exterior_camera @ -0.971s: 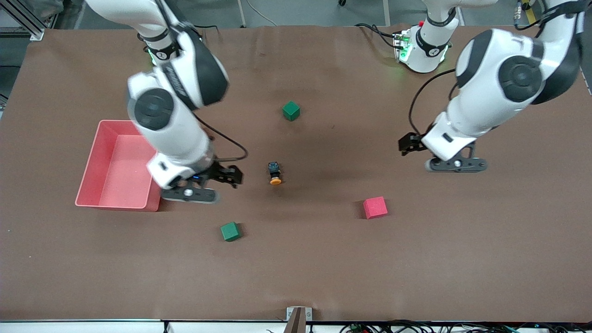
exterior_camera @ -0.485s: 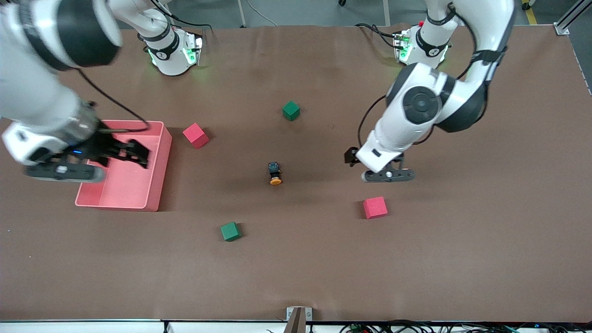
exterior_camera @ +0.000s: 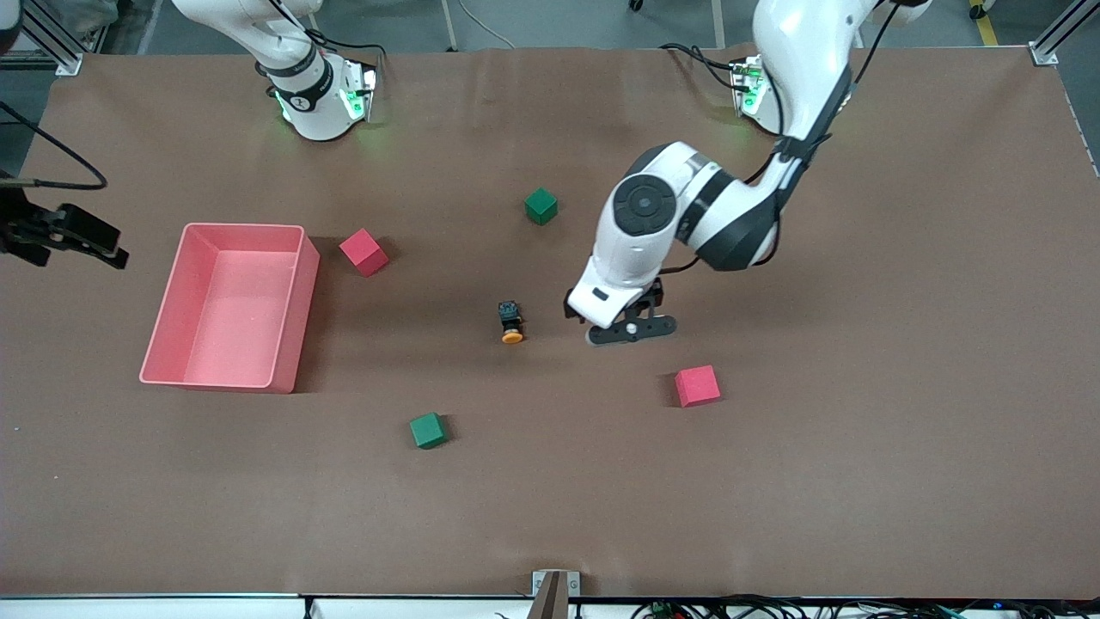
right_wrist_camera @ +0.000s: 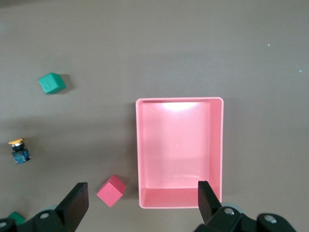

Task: Place and upright button with both arms
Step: 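Lower the left gripper onto the button and close on its base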

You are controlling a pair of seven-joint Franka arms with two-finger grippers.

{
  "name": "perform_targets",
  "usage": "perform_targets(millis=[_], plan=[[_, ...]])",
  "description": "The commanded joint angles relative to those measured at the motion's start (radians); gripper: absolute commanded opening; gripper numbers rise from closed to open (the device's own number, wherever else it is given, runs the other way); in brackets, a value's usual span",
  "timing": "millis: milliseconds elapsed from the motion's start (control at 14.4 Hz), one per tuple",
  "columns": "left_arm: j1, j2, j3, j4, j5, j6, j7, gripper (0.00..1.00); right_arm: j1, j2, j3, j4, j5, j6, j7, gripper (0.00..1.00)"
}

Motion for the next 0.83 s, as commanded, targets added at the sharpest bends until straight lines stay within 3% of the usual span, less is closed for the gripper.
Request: perform_targets(millis=[0, 347, 763], plan=[[-0.052, 0.105, 0.016, 0.139, 0.025, -0.013, -0.043, 1.00, -0.033, -0.101, 0.021, -0.129, -0.005, 0.018, -0.026, 1.00], [-0.111, 0.204, 0.031, 0.237, 0.022, 0.065, -0.116, 1.00, -0.035, -0.210, 0.020, -0.273, -0.008, 0.087, -0.049, 1.00], [-0.221, 0.289, 0.097, 0.303, 0.020, 0.131, -0.131, 1.00, -0.035, -0.201, 0.021, -0.243, -0.032, 0.087, -0.056, 1.00]])
